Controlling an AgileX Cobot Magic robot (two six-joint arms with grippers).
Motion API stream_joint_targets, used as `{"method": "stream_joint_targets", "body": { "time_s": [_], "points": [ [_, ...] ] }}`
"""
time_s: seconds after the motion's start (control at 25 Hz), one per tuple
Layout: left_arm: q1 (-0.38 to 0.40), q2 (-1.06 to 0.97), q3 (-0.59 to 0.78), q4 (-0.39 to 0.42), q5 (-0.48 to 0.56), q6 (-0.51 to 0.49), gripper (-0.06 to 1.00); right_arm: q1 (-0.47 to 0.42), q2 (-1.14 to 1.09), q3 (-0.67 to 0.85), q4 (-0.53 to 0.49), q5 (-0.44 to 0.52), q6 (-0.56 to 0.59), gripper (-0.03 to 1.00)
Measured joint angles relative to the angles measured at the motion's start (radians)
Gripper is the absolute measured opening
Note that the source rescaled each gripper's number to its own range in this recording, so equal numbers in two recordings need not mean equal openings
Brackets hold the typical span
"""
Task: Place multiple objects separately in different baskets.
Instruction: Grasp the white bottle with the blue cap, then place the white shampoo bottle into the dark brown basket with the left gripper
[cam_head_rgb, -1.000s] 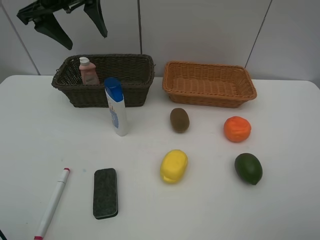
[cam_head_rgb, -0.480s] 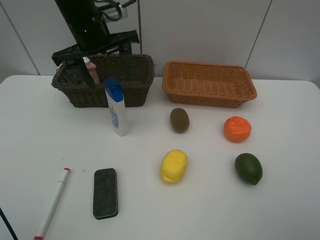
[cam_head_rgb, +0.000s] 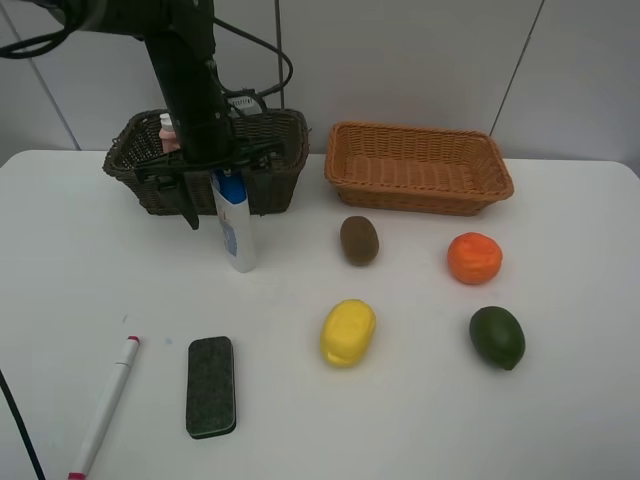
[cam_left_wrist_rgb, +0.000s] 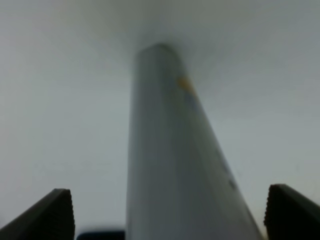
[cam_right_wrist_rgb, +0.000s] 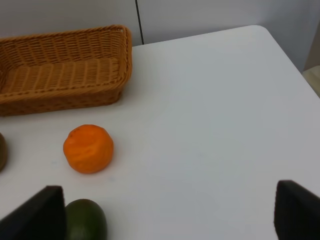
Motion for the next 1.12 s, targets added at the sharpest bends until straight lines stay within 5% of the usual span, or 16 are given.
{"method": "stream_joint_targets", "body": {
  "time_s": [0.28, 0.36, 0.48, 0.52, 0.8, 1.12],
  "points": [
    [0.0, 0.004, -0.002, 0.0, -0.004, 0.001, 0.97, 0.0, 0.0, 0.0, 0.001, 0.0, 0.0, 0.96],
    [0.0, 0.004, -0.002, 0.0, 0.002, 0.004, 0.81, 0.0, 0.0, 0.0, 0.001, 0.0, 0.0, 0.96],
    [0.0, 0.004, -0.003, -0.02, 0.022, 0.018, 0.38, 0.0, 0.0, 0.0, 0.001, 0.0, 0.0, 0.96],
    [0.0, 0.004, -0.005, -0.016, 0.033, 0.031, 0.32, 0.0, 0.0, 0.0, 0.001, 0.0, 0.0, 0.96],
    [-0.001, 0.007, -0.087, 0.005, 0.033, 0.13, 0.33, 0.0, 0.0, 0.0, 0.002, 0.0, 0.0, 0.96],
    [0.022, -0.028, -0.413, -0.098, 0.034, 0.304, 0.33, 0.0, 0.0, 0.0, 0.002, 0.0, 0.0, 0.96]
  ]
}}
